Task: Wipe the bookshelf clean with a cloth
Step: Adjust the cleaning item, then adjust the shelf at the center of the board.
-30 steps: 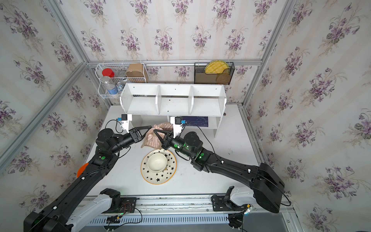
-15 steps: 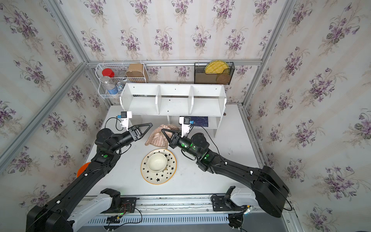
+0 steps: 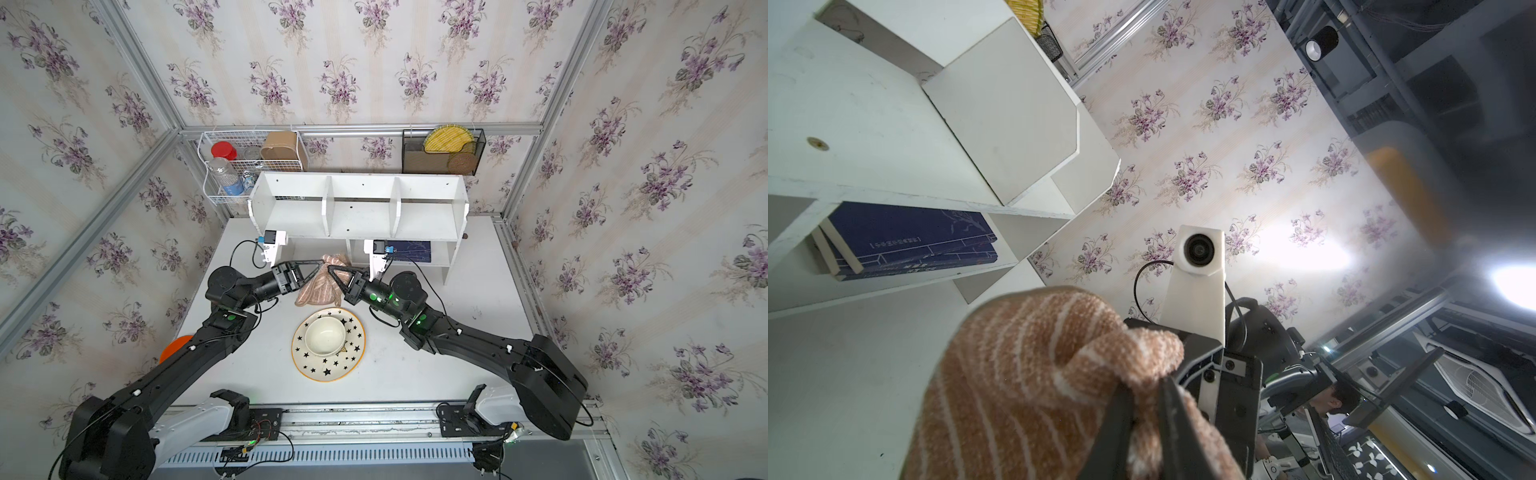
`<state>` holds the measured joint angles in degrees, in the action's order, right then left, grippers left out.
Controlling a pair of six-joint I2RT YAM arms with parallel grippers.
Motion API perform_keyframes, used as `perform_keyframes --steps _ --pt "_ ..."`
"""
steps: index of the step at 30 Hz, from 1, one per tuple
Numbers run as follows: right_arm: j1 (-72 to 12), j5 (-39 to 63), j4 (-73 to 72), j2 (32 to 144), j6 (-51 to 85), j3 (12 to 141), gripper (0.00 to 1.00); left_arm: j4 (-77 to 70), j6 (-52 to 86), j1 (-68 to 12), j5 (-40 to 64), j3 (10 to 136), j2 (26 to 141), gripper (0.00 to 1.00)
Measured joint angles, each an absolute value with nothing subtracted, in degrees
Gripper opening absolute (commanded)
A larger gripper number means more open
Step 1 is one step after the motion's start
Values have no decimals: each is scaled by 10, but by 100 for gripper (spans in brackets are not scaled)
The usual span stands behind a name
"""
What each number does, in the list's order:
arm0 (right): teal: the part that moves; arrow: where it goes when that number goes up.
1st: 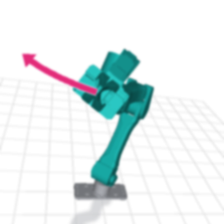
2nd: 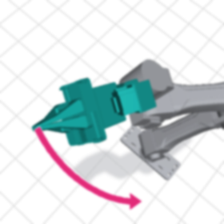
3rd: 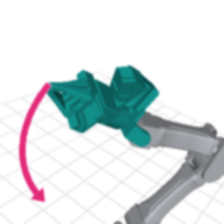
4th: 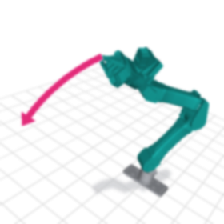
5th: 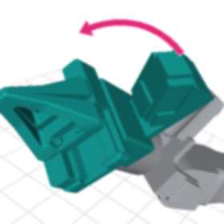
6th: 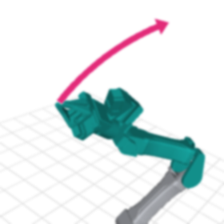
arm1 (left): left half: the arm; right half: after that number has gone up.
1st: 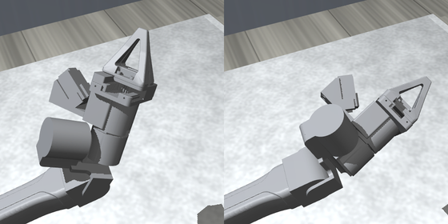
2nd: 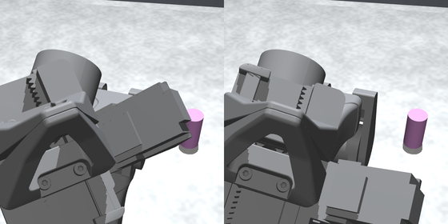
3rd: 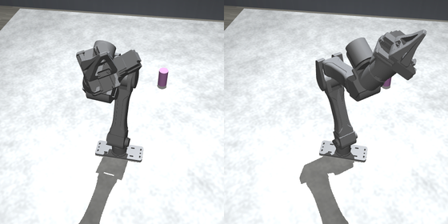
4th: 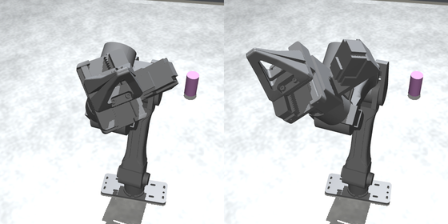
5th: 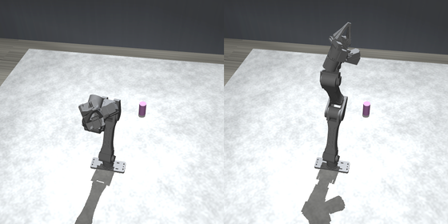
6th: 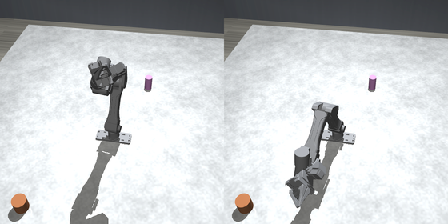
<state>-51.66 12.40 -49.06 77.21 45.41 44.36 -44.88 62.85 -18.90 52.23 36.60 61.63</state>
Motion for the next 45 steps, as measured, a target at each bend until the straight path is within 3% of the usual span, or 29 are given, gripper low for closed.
perform_keyframes --steps 1,3,5,7,11,13,18,26,33,37,43,45 --pt "-515 126 -495 771 454 442 3 -444 625 -189 523 367 611 0" --pt "-514 129 -499 765 455 436 18 -422 611 -189 523 373 599 0" --pt "-510 128 -493 755 460 432 48 -376 579 -190 514 383 580 0" --pt "-503 109 -462 739 455 431 65 -320 536 -188 489 400 556 0" --pt "-488 40 -339 692 429 444 85 -182 428 -187 407 452 517 0" --pt "-466 1 -271 662 413 450 90 -112 374 -183 340 477 508 0" --pt "-289 -61 -84 617 383 481 100 4 283 -156 201 503 521 0" --pt "-153 -128 75 679 278 619 100 48 232 -140 121 533 571 0" --pt "-104 -168 123 753 232 685 94 47 215 -129 99 569 598 0" --pt "-98 -178 122 801 201 724 78 44 212 -121 98 582 610 0" --pt "-100 -171 115 822 153 719 32 43 211 -114 96 593 633 0" --pt "-100 -153 106 822 140 711 22 34 212 -112 91 608 648 0"
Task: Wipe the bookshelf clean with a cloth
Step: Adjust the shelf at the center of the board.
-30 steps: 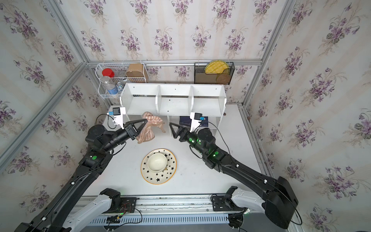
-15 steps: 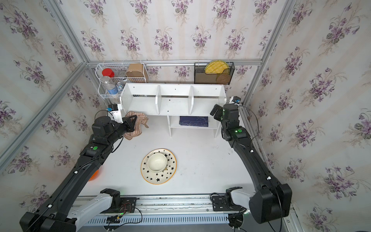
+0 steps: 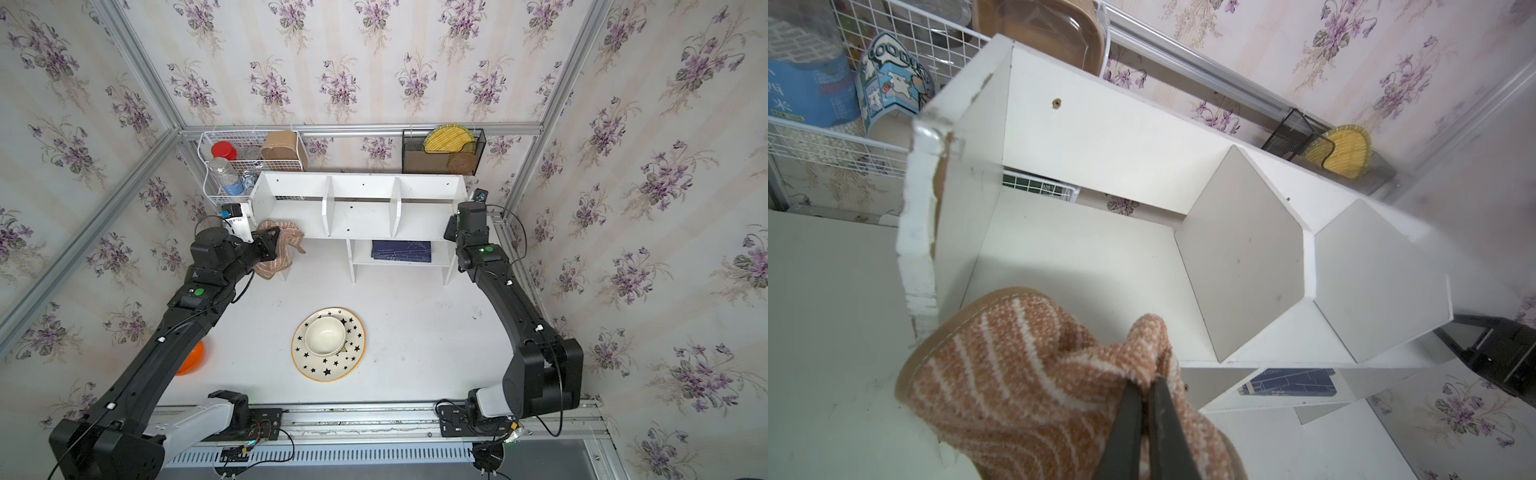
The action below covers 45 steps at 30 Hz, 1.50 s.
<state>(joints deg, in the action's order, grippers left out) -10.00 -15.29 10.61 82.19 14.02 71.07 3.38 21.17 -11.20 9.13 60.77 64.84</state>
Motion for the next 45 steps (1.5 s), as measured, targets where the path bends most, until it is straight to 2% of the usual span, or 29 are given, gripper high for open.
perform_keyframes --steps 3,7,17,26,31,39,45 --pt "-98 -110 102 816 39 702 0 10 215 -111 94 626 675 0" --pt "-100 -109 97 813 44 698 0 -26 245 -113 130 621 702 0" --pt "-90 -83 111 799 29 697 0 -106 311 -171 164 506 679 0" --pt "1 3 185 775 -13 722 0 -122 315 -183 164 511 655 0" --pt "-8 21 165 798 -8 723 0 -126 313 -190 163 517 661 0" --pt "-41 16 101 819 -2 709 0 -154 312 -265 164 505 702 0" --pt "-41 19 96 824 -3 713 0 -182 306 -285 163 514 726 0"
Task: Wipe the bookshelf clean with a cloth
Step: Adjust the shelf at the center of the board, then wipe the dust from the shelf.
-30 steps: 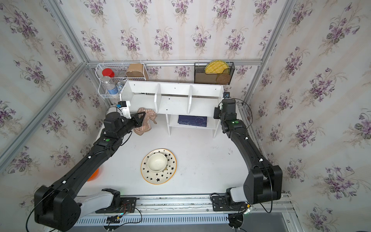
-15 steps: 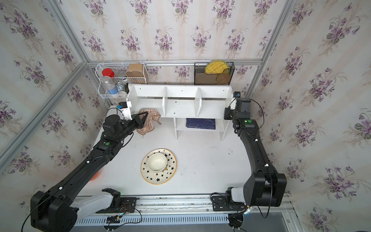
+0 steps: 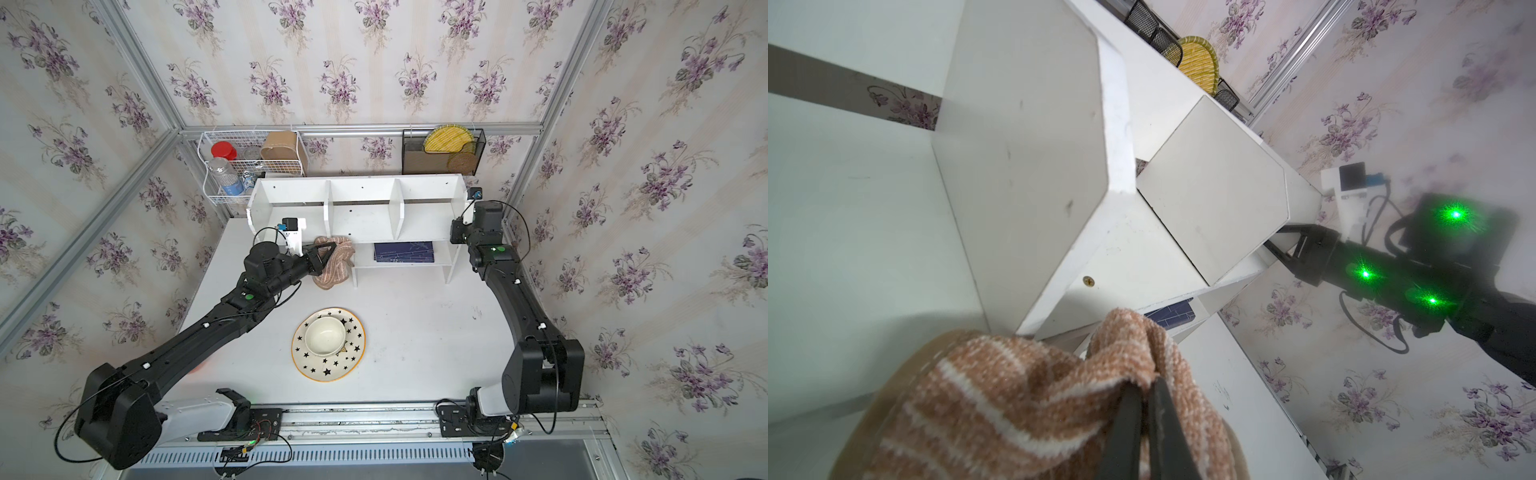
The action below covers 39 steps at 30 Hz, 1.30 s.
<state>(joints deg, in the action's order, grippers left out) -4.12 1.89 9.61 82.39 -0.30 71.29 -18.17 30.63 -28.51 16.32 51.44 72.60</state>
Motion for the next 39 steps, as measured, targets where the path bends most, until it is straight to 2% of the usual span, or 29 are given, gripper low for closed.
perform_keyframes --steps 5,11,21,26,32,39 --pt "-43 12 110 815 -2 712 0 -183 297 -284 152 533 741 0" --pt "-44 8 122 812 -1 715 0 -127 260 -247 95 537 688 0" --pt "-43 7 127 812 -1 717 0 23 226 -109 -14 516 582 0" --pt "-43 7 127 812 -1 717 0 69 215 -74 -51 509 562 0" --pt "-43 7 128 812 0 717 0 74 220 -71 -66 483 604 0" --pt "-43 7 127 812 0 716 0 4 286 -70 -51 412 701 0"
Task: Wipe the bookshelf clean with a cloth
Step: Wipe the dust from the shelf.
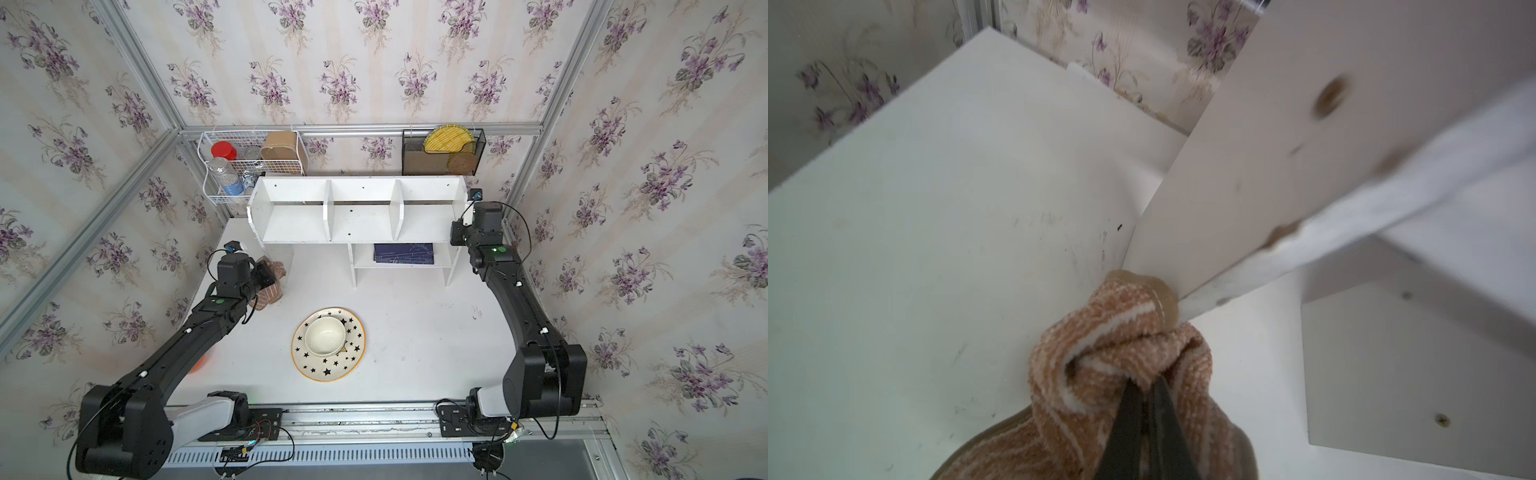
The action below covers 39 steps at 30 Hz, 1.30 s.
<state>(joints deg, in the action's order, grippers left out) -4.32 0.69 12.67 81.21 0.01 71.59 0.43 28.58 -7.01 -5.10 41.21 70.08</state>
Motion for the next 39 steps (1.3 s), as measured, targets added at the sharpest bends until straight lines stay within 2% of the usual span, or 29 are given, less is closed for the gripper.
perform_keyframes --steps 4,8,9,12,13,15,17,21,25,28,33,39 --pt "-43 8 124 812 0 715 0 -15 303 -68 -50 403 728 0" --pt "-43 9 131 818 0 724 2 -18 307 -68 -47 411 692 0" --pt "-43 9 135 819 1 728 12 -18 306 -68 -46 421 682 0" --pt "-42 9 150 818 18 735 56 -9 301 -68 -42 463 658 0" --pt "-42 11 146 813 34 736 66 -6 300 -68 -39 474 652 0" --pt "-42 2 134 790 45 738 72 -1 297 -68 -28 488 639 0" --pt "-44 -31 129 765 56 746 69 6 296 -69 -19 485 633 0" --pt "-75 -106 137 719 72 744 45 11 297 -70 -16 451 639 0" --pt "-177 -160 140 711 60 755 22 6 317 -70 -7 410 660 0" --pt "-200 -168 147 742 66 772 12 -7 333 -71 2 397 681 0" --pt "-206 -155 147 792 92 780 4 -11 346 -78 24 417 683 0" --pt "-208 -100 129 842 112 786 1 17 339 -80 25 480 630 0"
